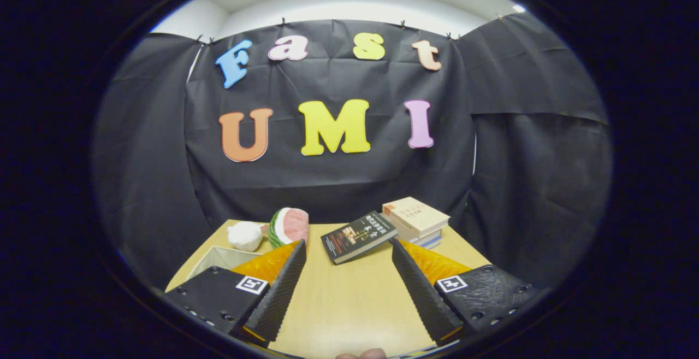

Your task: Open the storage box then place both shoes into the box .Put the left shoe in first, then the right shoe, with the right side of both shoes facing outward in a uniform manner.

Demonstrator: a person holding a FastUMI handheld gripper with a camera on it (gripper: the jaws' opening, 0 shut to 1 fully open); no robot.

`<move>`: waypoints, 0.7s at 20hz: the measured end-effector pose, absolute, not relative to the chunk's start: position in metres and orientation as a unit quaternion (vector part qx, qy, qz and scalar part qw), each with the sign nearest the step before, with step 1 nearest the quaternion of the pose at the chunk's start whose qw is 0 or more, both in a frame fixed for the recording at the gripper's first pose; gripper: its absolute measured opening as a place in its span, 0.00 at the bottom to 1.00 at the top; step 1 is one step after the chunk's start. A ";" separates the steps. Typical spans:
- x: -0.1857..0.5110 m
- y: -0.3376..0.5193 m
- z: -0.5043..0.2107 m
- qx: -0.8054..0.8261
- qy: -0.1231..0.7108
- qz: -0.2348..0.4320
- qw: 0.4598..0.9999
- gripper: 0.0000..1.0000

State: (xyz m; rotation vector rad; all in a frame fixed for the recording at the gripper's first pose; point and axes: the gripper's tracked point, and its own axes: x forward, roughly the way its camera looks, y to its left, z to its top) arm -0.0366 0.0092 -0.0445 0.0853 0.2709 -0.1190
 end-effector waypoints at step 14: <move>-0.032 0.047 -0.049 0.055 0.128 -0.023 0.990 0.96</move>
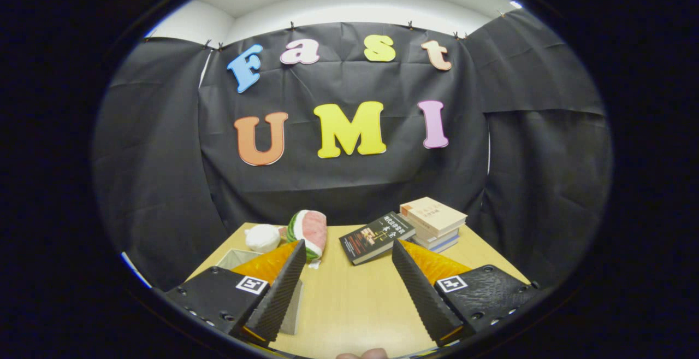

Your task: Open the storage box then place both shoes into the box .Put the left shoe in first, then the right shoe, with the right side of both shoes facing outward in a uniform manner.

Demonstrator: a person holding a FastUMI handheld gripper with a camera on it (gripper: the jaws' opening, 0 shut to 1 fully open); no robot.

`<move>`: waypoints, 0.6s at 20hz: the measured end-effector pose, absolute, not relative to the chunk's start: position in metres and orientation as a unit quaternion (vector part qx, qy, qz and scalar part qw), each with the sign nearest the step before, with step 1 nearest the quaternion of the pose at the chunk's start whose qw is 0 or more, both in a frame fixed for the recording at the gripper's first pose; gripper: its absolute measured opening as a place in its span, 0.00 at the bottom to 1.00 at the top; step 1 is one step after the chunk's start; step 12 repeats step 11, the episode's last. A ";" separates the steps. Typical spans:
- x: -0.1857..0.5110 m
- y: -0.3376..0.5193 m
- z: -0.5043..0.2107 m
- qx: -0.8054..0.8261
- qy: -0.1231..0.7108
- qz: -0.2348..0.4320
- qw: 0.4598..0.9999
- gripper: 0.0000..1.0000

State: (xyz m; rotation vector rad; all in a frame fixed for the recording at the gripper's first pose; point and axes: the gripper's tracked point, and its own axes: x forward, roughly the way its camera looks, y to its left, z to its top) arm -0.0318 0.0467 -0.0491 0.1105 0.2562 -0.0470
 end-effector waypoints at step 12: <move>-0.019 0.064 -0.053 0.063 0.138 -0.010 0.988 0.96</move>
